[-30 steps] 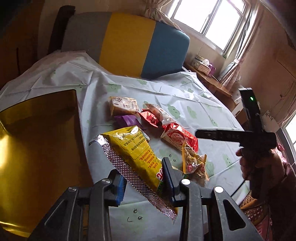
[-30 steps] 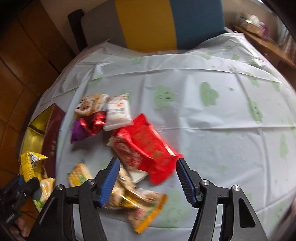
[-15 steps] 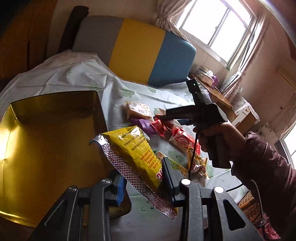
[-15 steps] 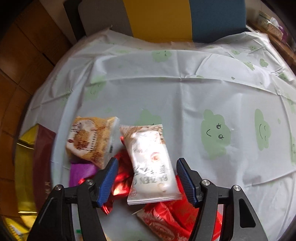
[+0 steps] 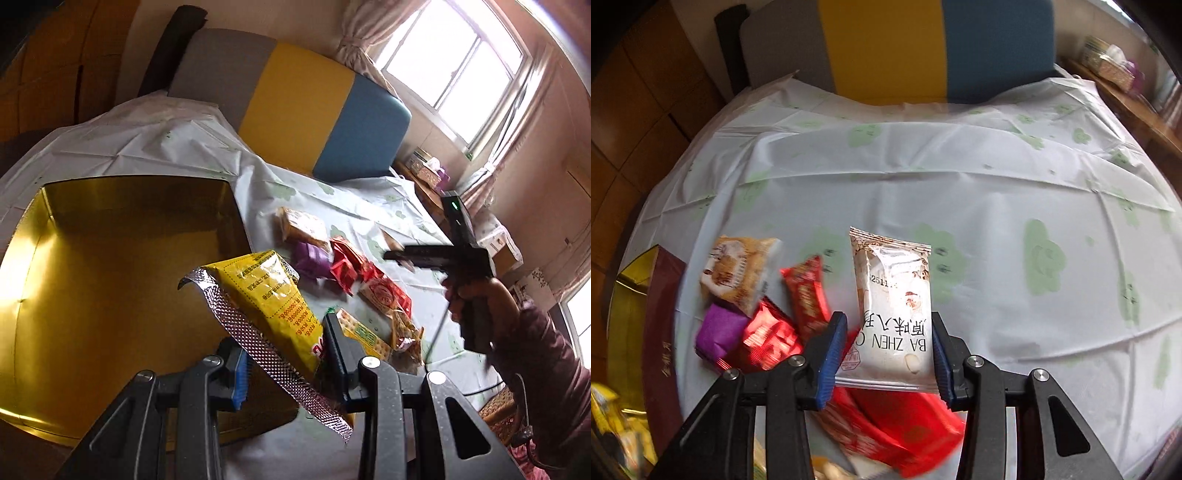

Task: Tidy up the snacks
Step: 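Lift the chip bag with the left gripper while the right grasps the white packet, then lower the chip bag into the tray and open the left gripper while the right holds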

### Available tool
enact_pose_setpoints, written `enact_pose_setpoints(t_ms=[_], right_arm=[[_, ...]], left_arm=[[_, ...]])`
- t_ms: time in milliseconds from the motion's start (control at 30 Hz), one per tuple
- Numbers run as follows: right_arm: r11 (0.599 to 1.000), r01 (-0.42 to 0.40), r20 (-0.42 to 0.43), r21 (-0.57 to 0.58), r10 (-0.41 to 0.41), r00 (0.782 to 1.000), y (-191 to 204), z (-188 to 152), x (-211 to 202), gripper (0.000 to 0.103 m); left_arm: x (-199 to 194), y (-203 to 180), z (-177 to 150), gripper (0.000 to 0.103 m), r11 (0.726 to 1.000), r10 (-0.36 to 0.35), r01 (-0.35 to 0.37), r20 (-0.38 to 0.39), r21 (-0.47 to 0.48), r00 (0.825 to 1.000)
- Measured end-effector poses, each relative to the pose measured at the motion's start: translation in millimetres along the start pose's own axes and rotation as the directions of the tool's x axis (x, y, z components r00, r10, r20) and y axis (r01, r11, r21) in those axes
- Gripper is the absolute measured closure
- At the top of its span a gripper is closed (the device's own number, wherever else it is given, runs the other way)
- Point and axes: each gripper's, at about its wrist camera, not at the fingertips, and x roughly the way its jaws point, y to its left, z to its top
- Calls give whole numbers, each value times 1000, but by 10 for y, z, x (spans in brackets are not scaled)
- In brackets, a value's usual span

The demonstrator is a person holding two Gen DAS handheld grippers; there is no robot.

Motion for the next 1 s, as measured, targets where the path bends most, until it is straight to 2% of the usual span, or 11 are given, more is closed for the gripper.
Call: enact_pose_setpoints(t_ms=[167, 233, 500, 600, 800, 1000], right_arm=[[996, 79, -53, 31, -77, 996, -336, -206, 87, 59], [996, 86, -73, 34, -83, 994, -409, -283, 173, 59], [995, 95, -58, 11, -94, 994, -375, -257, 203, 59], [995, 96, -62, 9, -96, 993, -379, -281, 194, 58], [993, 114, -57, -20, -115, 992, -353, -306, 188, 58], [993, 118, -55, -24, -119, 991, -314, -312, 199, 58]], left_arm=[[-56, 305, 130, 67, 996, 65, -64, 10, -69, 998], [-37, 430, 197, 67, 992, 91, -90, 8, -92, 996], [160, 797, 429, 67, 971, 183, -187, -41, -148, 982], [224, 885, 480, 67, 967, 179, -186, -57, -173, 982], [441, 869, 630, 67, 974, 189, -198, -90, -112, 978], [815, 794, 864, 66, 977, 212, -215, -134, -10, 968]])
